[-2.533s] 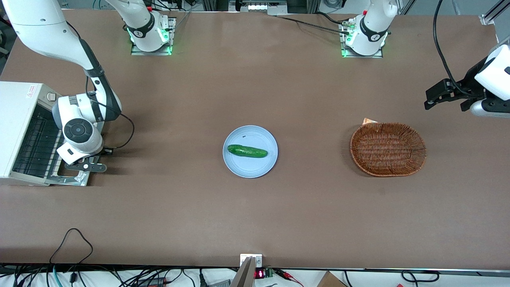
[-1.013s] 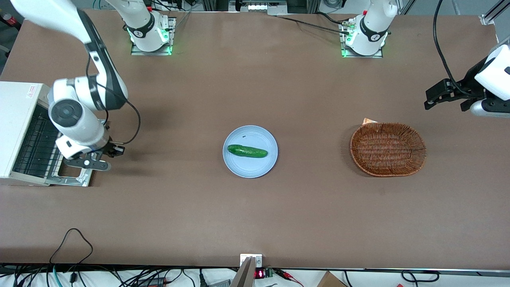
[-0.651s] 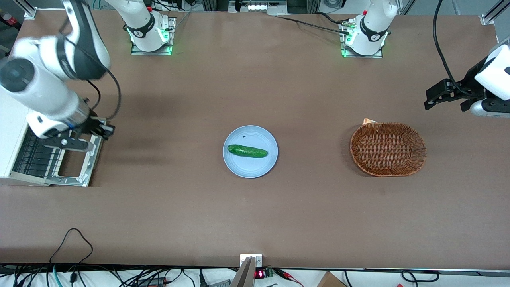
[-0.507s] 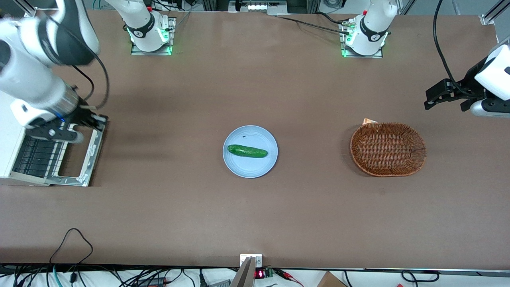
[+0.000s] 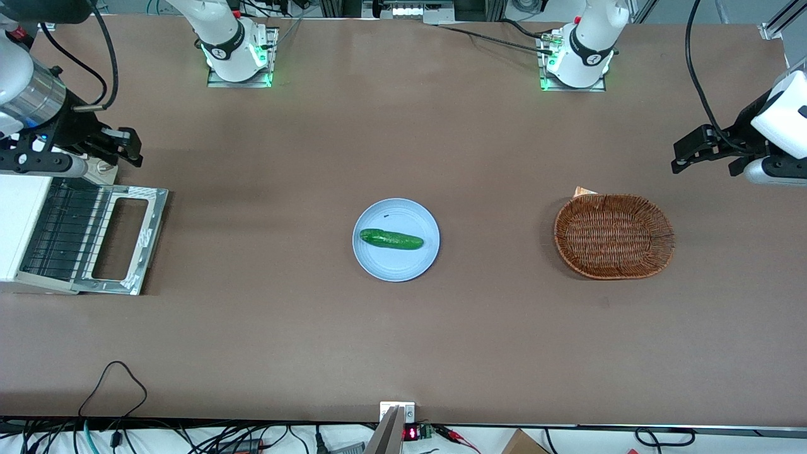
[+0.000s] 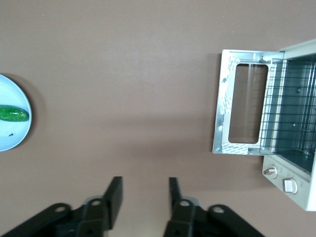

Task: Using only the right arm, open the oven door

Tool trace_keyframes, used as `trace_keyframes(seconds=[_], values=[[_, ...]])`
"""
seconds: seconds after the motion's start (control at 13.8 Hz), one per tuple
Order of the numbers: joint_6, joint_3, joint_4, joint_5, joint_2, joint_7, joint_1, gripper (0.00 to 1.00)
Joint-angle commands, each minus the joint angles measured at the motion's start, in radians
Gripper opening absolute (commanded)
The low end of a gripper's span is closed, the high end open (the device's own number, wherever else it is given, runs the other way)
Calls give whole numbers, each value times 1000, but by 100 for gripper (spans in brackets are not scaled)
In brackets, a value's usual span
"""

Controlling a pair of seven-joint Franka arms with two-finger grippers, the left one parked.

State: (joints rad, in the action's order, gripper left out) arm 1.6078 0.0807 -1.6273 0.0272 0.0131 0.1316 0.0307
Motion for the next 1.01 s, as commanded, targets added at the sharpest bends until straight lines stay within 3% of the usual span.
trace_keyframes(seconds=[0.0, 0.94], values=[[-23, 1, 29, -15, 10, -36, 0, 100], [-20, 2, 33, -9, 16, -53, 2, 100]])
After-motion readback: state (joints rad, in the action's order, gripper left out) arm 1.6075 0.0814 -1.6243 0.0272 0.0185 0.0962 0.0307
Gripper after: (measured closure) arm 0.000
